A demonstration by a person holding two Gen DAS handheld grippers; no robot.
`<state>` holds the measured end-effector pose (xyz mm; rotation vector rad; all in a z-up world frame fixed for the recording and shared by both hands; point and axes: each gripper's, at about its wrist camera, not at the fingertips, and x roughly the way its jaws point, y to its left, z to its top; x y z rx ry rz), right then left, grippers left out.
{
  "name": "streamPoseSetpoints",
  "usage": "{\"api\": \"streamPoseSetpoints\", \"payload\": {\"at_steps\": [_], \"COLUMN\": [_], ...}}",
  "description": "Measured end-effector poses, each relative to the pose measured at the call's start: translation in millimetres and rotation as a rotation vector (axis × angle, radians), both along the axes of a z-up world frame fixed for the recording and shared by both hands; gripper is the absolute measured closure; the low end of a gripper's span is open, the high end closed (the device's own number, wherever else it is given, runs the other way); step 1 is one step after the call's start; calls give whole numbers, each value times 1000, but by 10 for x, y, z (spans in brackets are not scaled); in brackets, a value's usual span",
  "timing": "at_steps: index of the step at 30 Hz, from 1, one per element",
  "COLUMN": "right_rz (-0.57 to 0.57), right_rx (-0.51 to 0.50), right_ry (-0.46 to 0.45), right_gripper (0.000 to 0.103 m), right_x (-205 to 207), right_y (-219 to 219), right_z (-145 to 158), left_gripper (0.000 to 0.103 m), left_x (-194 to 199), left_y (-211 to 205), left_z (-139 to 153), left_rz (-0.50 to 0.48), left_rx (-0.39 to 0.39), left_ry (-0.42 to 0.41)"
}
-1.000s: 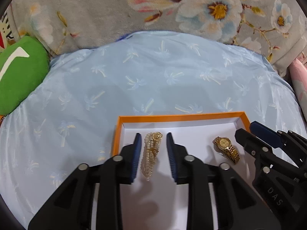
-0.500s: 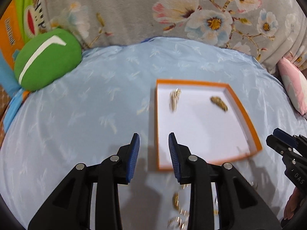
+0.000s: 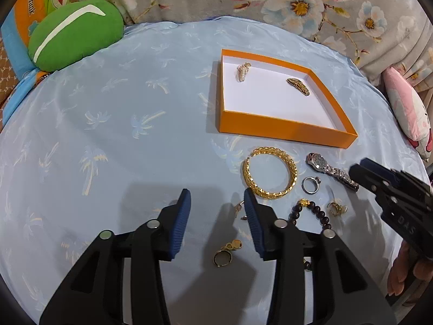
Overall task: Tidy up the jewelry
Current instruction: 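Grasp the silver watch with the right tool while the left tool grasps the gold bangle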
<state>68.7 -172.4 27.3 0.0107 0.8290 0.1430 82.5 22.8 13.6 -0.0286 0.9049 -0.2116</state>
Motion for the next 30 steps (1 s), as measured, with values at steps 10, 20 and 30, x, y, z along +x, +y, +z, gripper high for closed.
{"api": "streamPoseSetpoints", "payload": {"at_steps": [10, 20, 30], "right_rz": [80, 103, -10], "right_rx": [-51, -47, 10], "right_ry": [60, 67, 62], "right_gripper": [72, 72, 80], "right_x": [244, 366, 236], "right_y": [139, 270, 52], "right_z": [-179, -232, -192], "left_gripper": [58, 57, 42], "left_x": [-85, -104, 4], "left_y": [-32, -59, -255], "left_z": [-34, -86, -9], "left_rz": [-22, -36, -80], "left_rx": [6, -6, -8], "left_ry": [-2, 15, -5]}}
